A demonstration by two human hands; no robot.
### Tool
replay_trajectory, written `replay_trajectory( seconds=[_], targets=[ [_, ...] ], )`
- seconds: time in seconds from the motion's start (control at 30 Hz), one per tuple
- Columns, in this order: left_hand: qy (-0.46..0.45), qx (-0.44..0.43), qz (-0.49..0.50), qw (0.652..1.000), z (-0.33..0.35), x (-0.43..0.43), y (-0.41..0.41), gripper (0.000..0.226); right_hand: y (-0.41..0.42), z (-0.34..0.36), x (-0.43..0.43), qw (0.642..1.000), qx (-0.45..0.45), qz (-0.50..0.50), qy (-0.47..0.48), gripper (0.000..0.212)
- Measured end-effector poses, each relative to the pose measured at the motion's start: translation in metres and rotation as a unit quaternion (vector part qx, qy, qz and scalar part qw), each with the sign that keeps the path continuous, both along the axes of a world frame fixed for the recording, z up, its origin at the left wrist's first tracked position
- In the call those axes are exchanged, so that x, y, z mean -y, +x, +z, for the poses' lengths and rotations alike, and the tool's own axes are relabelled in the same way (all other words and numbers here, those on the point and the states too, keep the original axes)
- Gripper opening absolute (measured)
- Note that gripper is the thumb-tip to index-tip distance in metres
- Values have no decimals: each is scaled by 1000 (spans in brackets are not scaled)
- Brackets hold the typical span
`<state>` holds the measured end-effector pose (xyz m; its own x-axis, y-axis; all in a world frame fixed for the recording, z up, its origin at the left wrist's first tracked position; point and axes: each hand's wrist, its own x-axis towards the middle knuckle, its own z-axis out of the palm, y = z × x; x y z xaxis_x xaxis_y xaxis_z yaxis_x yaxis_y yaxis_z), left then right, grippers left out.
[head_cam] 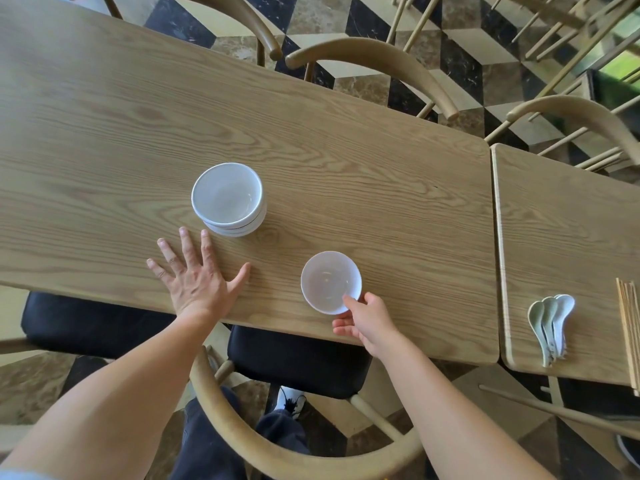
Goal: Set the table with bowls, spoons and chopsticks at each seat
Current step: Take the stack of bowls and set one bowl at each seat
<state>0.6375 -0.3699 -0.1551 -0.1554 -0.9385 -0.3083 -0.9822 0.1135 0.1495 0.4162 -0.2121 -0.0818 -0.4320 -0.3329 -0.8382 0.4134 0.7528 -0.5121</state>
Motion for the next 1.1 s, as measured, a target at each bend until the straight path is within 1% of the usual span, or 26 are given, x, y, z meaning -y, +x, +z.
replay_trajectory(
  seconds=[0.2,0.73,0.97,1.1],
  targets=[
    [0,-6,1,1000,0,0,0,111,-9,-2,12,1000,-13,-6,3,49],
    [-4,-6,3,1000,0,0,0,112,-15,-3,7,997,-71,14,26,50],
    [-6,-10,5,1000,1,-1,-1,112,-17,3,7,994,-96,51,34,41],
    [-14,-14,6,1000,2,-2,0,111,-19,8,6,992,-103,66,33,25]
  ],
)
